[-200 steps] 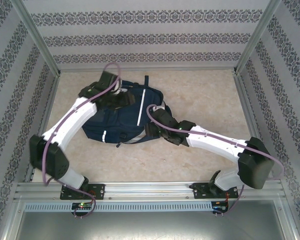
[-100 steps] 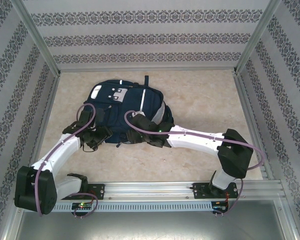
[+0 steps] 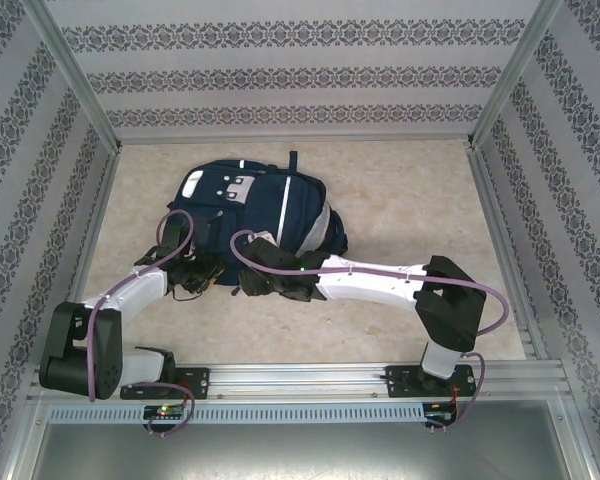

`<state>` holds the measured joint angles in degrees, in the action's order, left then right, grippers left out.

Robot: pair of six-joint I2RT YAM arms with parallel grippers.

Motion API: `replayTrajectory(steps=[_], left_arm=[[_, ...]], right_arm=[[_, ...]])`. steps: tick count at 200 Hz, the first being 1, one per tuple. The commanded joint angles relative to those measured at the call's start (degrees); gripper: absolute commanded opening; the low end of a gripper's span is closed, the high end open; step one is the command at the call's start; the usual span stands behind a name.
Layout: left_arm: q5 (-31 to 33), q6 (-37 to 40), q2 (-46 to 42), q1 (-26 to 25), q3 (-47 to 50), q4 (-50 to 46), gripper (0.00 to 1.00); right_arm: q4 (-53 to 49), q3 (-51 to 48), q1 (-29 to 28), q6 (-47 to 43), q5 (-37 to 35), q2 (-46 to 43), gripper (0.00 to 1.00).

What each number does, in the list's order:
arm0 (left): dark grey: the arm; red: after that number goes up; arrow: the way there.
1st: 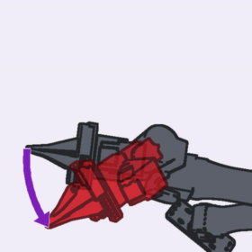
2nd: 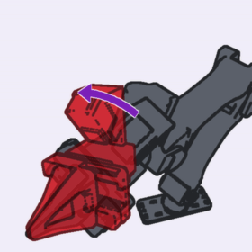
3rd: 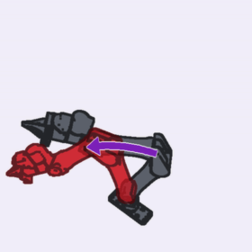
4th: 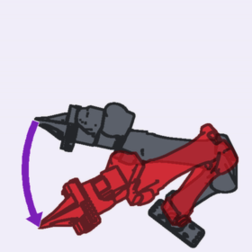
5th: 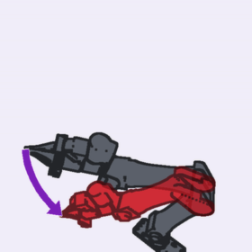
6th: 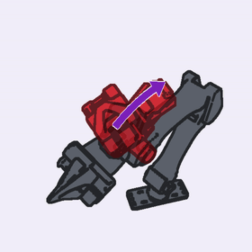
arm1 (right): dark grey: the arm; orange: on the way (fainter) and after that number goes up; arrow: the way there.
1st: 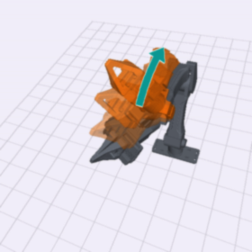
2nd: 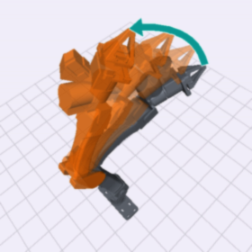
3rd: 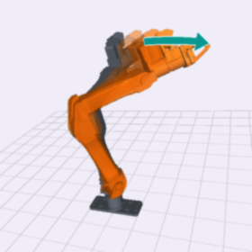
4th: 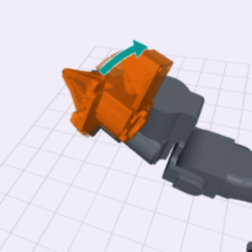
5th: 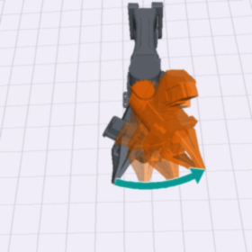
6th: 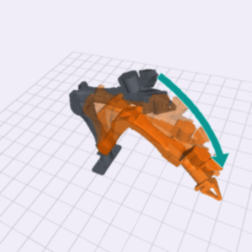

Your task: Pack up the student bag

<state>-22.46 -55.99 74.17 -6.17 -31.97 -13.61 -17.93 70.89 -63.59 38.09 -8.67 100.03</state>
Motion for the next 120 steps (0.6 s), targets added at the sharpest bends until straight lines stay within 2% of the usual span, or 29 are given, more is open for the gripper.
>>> replayTrajectory(steps=[1,18,46,78,120], left_arm=[[-0.2,-1.6,0.2,0.6,-0.5,6.0,0.10],[-0.8,-2.0,0.4,0.6,-0.9,6.2,0.00],[-2.8,-4.5,0.1,0.3,-0.1,8.0,0.00],[-1.3,-5.7,-1.6,-1.1,1.4,8.7,0.00],[-0.7,-5.2,-1.1,-1.6,3.1,10.4,0.00]], right_arm=[[-0.3,1.9,-1.3,3.0,-2.8,1.4,0.54],[-0.2,1.7,-2.1,4.9,-4.0,2.0,0.54],[0.5,0.6,-3.3,9.8,-5.8,3.3,0.54],[1.6,0.0,-4.4,16.2,-7.8,5.9,0.53],[1.9,3.1,-4.9,22.5,-10.5,12.3,0.37]])
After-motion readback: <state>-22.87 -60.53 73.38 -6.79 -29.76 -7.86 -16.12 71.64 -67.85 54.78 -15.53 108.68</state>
